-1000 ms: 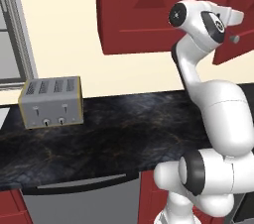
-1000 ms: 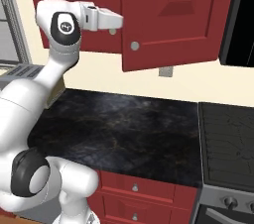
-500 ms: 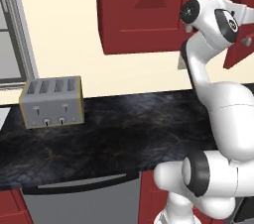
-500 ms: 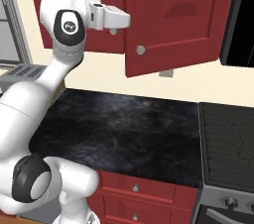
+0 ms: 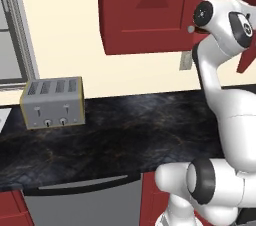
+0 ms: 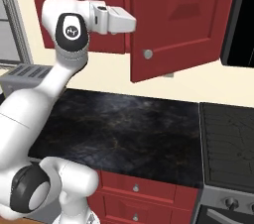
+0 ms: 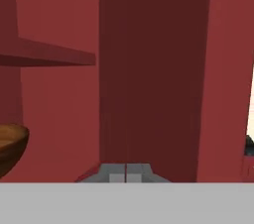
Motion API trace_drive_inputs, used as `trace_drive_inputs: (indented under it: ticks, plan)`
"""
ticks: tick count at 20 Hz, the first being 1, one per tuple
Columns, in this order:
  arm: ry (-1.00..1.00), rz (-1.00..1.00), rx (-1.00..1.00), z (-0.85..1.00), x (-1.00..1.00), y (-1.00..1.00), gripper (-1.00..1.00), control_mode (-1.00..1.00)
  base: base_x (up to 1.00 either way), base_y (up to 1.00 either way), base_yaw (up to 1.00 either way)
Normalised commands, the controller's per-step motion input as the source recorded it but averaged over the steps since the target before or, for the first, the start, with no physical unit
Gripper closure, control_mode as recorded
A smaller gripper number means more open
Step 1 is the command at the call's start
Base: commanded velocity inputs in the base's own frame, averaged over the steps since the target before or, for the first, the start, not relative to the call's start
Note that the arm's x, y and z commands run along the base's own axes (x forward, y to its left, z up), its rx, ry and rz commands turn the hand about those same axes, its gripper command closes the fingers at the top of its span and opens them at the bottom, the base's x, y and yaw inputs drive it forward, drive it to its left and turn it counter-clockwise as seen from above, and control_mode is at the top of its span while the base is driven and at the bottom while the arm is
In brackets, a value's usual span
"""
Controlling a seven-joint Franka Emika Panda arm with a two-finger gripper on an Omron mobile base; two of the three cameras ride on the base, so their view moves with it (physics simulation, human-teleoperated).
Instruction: Move the bowls from the cabinet to the plates on the dining table.
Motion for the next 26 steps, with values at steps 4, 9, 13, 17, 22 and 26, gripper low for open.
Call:
trace_drive_inputs:
  ticks: [4,9,13,17,22,26]
  plan:
    - [0.00,-0.05,0.00,0.17,-0.37,-0.71,1.00,-1.00,0.00,0.00,0.00]
    - [0.00,-0.05,0.00,0.17,-0.34,-0.74,1.00,-1.00,0.00,0.00,0.00]
    - [0.00,-0.05,0.00,0.15,-0.27,-0.75,1.00,-1.00,0.00,0.00,0.00]
    - [0.01,-0.04,0.00,0.11,-0.13,-0.69,1.00,-1.00,0.00,0.00,0.00]
    - [0.04,-0.02,0.00,0.06,-0.01,-0.68,1.00,-1.00,0.00,0.00,0.00]
    - [0.07,-0.01,0.01,0.00,0.00,-0.67,1.00,-1.00,0.00,0.00,0.00]
